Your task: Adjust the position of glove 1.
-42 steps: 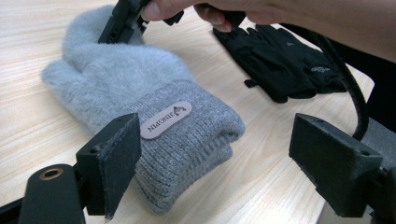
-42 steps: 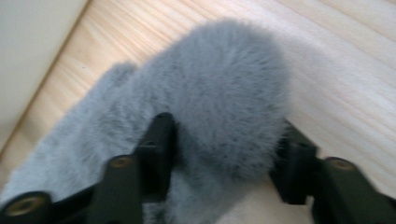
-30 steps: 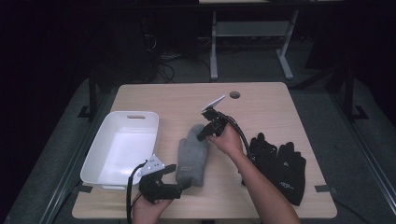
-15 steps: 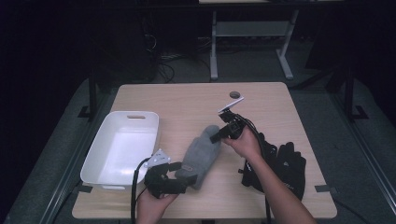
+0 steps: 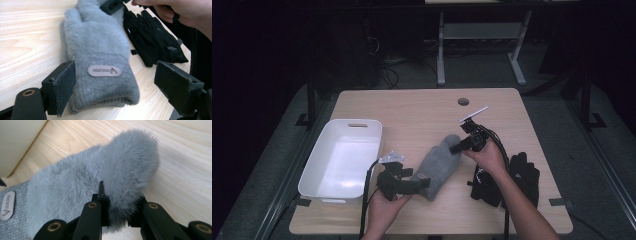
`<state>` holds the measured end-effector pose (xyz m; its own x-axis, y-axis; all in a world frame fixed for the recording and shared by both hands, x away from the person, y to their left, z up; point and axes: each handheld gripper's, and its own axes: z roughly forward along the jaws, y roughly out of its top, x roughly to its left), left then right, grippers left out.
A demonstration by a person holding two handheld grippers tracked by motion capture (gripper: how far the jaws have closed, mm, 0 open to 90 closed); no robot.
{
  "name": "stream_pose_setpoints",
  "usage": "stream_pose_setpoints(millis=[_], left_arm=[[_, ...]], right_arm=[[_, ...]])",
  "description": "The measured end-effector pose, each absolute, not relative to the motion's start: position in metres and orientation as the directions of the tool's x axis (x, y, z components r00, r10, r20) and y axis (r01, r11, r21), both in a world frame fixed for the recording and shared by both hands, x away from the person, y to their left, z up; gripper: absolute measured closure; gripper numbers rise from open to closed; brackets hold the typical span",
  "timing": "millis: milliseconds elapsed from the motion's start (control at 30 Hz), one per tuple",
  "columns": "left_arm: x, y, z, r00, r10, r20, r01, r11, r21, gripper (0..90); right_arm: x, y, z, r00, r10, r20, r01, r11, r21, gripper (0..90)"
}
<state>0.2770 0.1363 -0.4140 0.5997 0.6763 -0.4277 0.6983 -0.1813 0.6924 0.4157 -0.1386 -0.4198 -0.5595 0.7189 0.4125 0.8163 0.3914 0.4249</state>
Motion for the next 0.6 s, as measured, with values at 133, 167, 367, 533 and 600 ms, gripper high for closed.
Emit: stream_pose_setpoints(millis=[133, 167, 367, 533, 600], left_arm=[[0.287, 0.136, -0.42, 0.561, 0.67, -0.487, 0.747, -0.155, 0.646, 22.1], [0.29, 0.136, -0.423, 0.551, 0.668, -0.5, 0.76, -0.155, 0.631, 22.1], [0.301, 0.136, -0.441, 0.467, 0.652, -0.598, 0.841, -0.118, 0.529, 19.8], [0.306, 0.133, -0.449, 0.435, 0.647, -0.626, 0.871, -0.126, 0.475, 15.1], [0.309, 0.131, -0.453, 0.42, 0.638, -0.646, 0.887, -0.139, 0.44, 15.0]], right_arm=[[0.417, -0.143, -0.421, -0.55, 0.724, 0.417, 0.822, 0.381, 0.424, 76.1], [0.418, -0.144, -0.421, -0.551, 0.724, 0.414, 0.821, 0.382, 0.425, 76.0], [0.418, -0.148, -0.426, -0.548, 0.725, 0.417, 0.822, 0.375, 0.429, 75.6], [0.418, -0.148, -0.429, -0.549, 0.726, 0.415, 0.82, 0.372, 0.434, 74.8], [0.418, -0.149, -0.43, -0.55, 0.724, 0.417, 0.819, 0.369, 0.439, 73.8]])
